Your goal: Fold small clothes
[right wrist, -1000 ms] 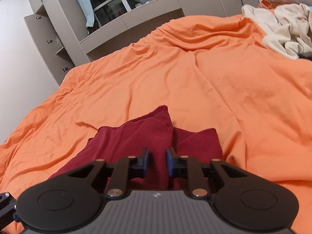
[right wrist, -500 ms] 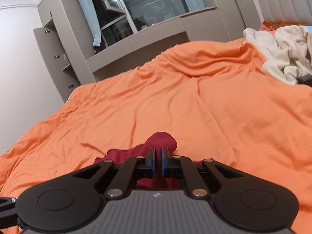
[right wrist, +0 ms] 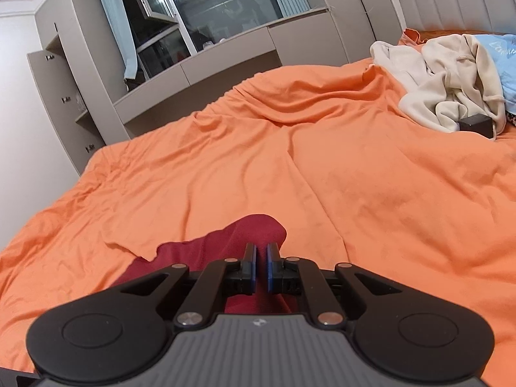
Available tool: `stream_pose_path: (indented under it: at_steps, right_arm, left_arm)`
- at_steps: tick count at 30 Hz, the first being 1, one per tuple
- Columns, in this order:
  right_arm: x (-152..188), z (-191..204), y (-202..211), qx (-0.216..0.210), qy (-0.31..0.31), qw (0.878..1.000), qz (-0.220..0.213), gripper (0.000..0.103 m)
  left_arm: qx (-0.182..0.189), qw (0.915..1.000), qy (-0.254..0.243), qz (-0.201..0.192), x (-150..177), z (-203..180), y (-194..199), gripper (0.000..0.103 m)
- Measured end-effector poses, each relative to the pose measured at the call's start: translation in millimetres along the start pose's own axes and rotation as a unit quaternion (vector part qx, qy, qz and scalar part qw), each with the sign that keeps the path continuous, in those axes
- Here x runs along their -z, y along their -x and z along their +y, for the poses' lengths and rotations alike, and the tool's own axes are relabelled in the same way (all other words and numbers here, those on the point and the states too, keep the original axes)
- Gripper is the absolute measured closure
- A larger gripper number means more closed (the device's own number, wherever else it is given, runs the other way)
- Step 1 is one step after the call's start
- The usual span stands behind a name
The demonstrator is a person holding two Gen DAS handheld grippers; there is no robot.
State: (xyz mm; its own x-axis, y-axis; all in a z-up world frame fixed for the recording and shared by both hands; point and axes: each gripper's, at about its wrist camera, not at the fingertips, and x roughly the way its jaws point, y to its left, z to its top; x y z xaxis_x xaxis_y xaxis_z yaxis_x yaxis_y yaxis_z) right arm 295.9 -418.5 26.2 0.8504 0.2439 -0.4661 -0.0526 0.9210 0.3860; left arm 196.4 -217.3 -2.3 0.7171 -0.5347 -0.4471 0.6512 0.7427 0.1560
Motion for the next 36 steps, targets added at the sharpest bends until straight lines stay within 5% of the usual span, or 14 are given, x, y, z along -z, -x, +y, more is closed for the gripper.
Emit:
stream_pose_path:
  at_steps: [13,16,26,28,31,36]
  right_arm:
    - [8.1,-5.5,-12.0,0.026,-0.003,0.999,0.038,0.084]
    - [7.9,-8.8,-11.1,0.024,-0.011,0.999,0.040,0.056]
    - [3.6,-13.7,-4.1,0.036,-0.017,0.999,0.025,0.014]
    - [3.8,-13.7,-2.7,0.035,-0.017,0.999,0.024,0.009]
    - [5.0,-12.3,-1.0,0.031,-0.018,0.999,0.026,0.001]
    - [8.9,-5.3,3.1,0.023,-0.003,0.999,0.031,0.000]
  left_arm:
    - [0.017,0.9997,0.011,0.010,8.6,-3.9,-3.4,0.080]
    - [0.027,0.9991,0.031,0.010,7.8,0.7,-2.0,0.068]
    - [0.069,0.9864,0.149,-0.010,3.1,30.2,14.9,0.029]
    - [0.054,0.9838,0.170,-0.021,0.2,37.6,24.2,0.012]
    - [0.026,0.9782,0.203,-0.035,-2.5,55.8,38.7,0.002]
    - [-0.046,0.9660,0.253,-0.031,-0.3,92.7,51.2,0.001]
